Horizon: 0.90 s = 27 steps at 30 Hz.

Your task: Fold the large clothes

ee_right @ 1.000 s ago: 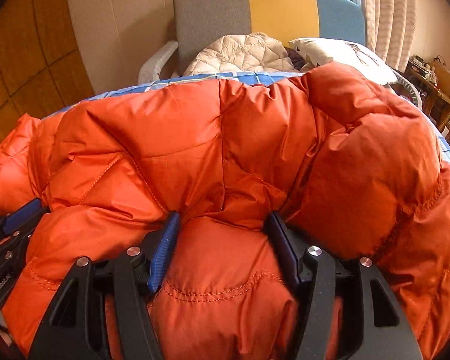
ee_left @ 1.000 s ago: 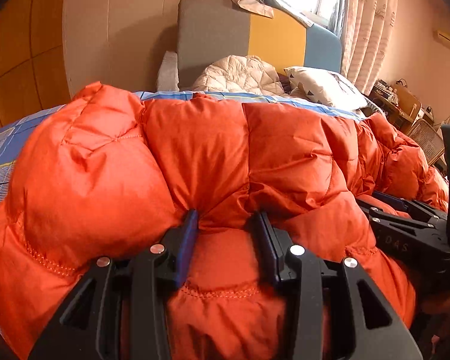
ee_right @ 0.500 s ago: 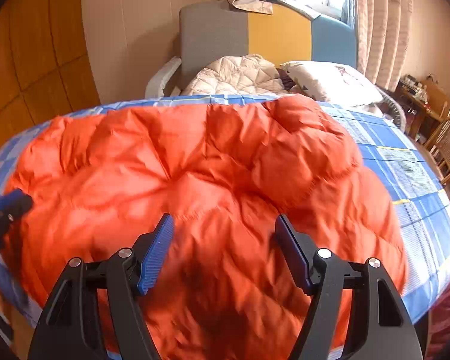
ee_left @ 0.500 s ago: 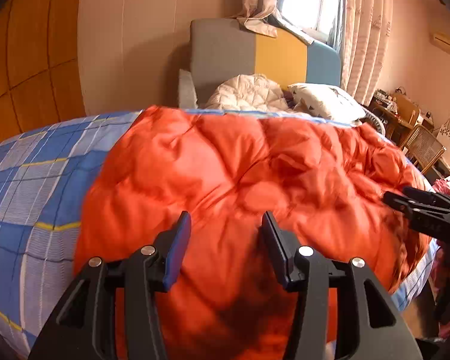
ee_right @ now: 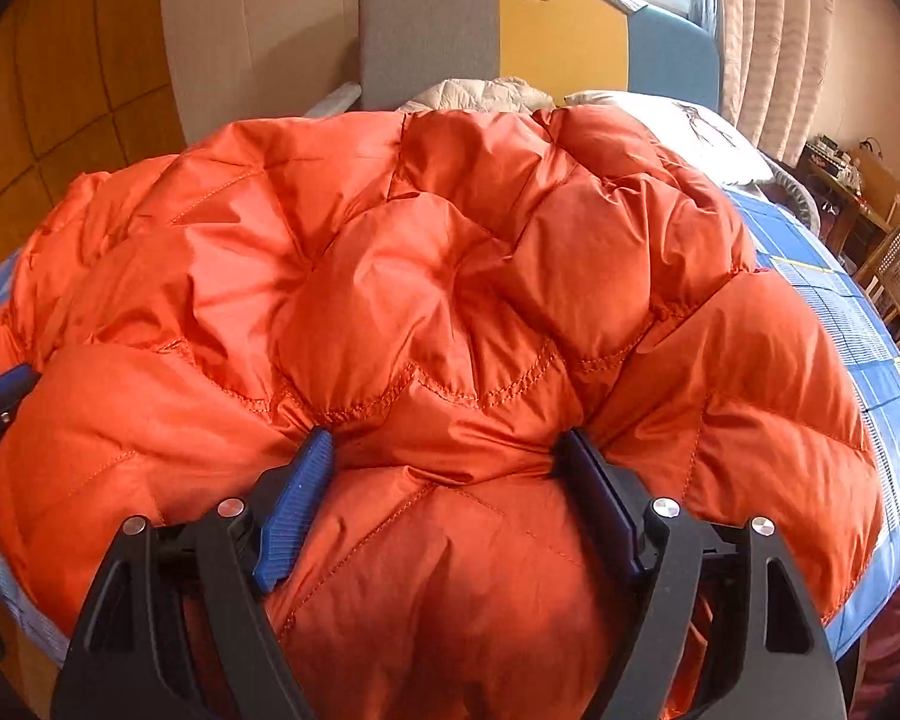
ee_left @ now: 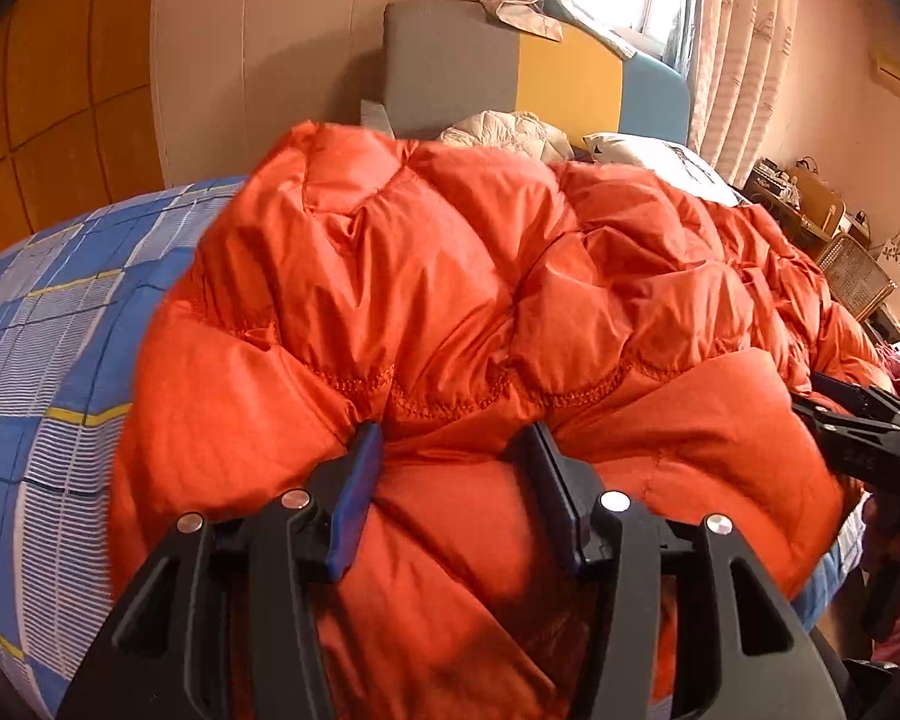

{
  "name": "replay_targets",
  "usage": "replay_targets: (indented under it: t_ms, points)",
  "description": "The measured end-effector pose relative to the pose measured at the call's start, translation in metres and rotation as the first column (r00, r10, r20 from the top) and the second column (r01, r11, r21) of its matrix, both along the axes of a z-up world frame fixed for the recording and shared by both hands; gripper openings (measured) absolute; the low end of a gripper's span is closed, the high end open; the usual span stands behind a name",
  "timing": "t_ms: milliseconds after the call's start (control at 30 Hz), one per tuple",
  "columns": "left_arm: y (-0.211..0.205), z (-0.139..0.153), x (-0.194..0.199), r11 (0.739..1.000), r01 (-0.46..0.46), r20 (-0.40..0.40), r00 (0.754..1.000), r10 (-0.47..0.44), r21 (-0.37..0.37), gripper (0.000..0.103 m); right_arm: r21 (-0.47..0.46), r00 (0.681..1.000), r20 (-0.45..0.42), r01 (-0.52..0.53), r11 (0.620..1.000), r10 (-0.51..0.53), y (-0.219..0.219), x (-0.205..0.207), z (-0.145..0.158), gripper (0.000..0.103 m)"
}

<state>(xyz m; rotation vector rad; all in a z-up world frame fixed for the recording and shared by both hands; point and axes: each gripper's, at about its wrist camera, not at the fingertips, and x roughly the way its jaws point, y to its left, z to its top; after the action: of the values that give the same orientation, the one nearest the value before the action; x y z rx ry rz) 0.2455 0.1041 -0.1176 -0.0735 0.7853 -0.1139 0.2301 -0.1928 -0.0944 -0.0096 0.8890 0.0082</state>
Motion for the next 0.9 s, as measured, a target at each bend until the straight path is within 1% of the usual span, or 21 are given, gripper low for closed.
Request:
replay_targets:
  t_ms: [100, 267, 333, 433, 567, 667, 733, 800, 900]
  points:
    - [-0.004, 0.01, -0.014, 0.999, 0.031, 0.029, 0.999, -0.032, 0.032, 0.054, 0.014, 1.0, 0.001, -0.004, 1.0, 0.004, -0.003, -0.003, 0.006, 0.078]
    - [-0.008, 0.023, -0.039, 0.994, 0.075, 0.068, 0.994, -0.081, 0.085, 0.055, 0.07, 1.0, 0.031, 0.0, 0.998, -0.002, -0.012, -0.024, 0.022, 0.078]
    - [-0.01, 0.027, -0.047, 0.991, 0.094, 0.081, 0.991, -0.102, 0.095, 0.055, 0.086, 0.999, 0.037, 0.006, 0.996, -0.009, -0.016, -0.033, 0.027, 0.078]
    - [-0.009, 0.03, -0.058, 0.986, 0.118, 0.093, 0.987, -0.13, 0.12, 0.055, 0.12, 0.999, 0.036, 0.013, 0.993, -0.017, -0.023, -0.05, 0.03, 0.078]
    - [-0.002, 0.028, -0.068, 0.978, 0.146, 0.091, 0.983, -0.161, 0.15, 0.055, 0.155, 1.0, 0.018, 0.018, 0.988, -0.022, -0.035, -0.07, 0.032, 0.079]
    - [0.006, 0.024, -0.073, 0.968, 0.168, 0.091, 0.978, -0.187, 0.188, 0.055, 0.216, 0.998, -0.017, 0.056, 0.975, -0.054, -0.053, -0.086, 0.03, 0.079]
    - [0.015, 0.021, -0.075, 0.964, 0.186, 0.085, 0.975, -0.205, 0.192, 0.055, 0.246, 0.996, -0.042, 0.088, 0.965, -0.08, -0.064, -0.096, 0.026, 0.079]
    - [0.019, 0.02, -0.076, 0.958, 0.206, 0.076, 0.971, -0.225, 0.201, 0.055, 0.291, 0.99, -0.082, 0.137, 0.947, -0.118, -0.081, -0.103, 0.019, 0.079]
    - [0.028, 0.016, -0.076, 0.946, 0.238, 0.061, 0.965, -0.257, 0.22, 0.055, 0.37, 0.972, -0.137, 0.229, 0.9, -0.191, -0.107, -0.114, 0.005, 0.079]
